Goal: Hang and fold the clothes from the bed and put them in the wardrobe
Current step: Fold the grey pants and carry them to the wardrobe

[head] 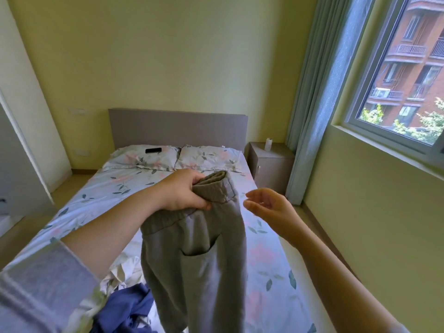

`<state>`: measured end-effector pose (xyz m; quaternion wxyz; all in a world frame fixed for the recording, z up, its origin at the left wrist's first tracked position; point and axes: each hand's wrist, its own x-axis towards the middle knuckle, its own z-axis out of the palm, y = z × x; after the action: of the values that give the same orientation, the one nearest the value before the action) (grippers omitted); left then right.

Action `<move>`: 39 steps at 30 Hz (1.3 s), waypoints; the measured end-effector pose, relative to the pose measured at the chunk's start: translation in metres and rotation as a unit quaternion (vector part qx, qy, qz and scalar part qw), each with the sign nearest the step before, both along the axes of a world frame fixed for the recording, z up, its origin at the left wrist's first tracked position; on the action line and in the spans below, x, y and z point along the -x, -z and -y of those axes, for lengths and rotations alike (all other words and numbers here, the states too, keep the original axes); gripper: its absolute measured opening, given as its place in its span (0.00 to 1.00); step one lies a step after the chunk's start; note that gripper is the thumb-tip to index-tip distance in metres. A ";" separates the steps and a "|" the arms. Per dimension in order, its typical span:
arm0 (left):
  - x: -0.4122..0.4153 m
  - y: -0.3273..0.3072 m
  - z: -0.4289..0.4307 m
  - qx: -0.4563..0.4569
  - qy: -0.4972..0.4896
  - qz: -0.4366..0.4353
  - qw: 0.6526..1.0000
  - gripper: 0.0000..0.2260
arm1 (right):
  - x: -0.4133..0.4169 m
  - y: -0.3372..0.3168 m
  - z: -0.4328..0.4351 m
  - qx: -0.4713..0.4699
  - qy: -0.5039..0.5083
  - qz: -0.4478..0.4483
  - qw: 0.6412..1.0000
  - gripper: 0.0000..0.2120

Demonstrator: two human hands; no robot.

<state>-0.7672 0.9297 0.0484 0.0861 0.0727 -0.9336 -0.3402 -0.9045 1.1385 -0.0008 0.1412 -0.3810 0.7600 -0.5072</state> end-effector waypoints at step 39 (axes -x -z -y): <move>-0.063 0.022 0.096 -0.129 -0.181 0.007 0.975 0.06 | 0.027 0.157 -0.003 0.113 0.167 0.406 0.891 0.05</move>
<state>-0.7041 0.8341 0.0261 0.1299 0.2537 -0.8539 -0.4356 -0.9317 1.1419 -0.1575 0.3061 -0.0226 0.6264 -0.7165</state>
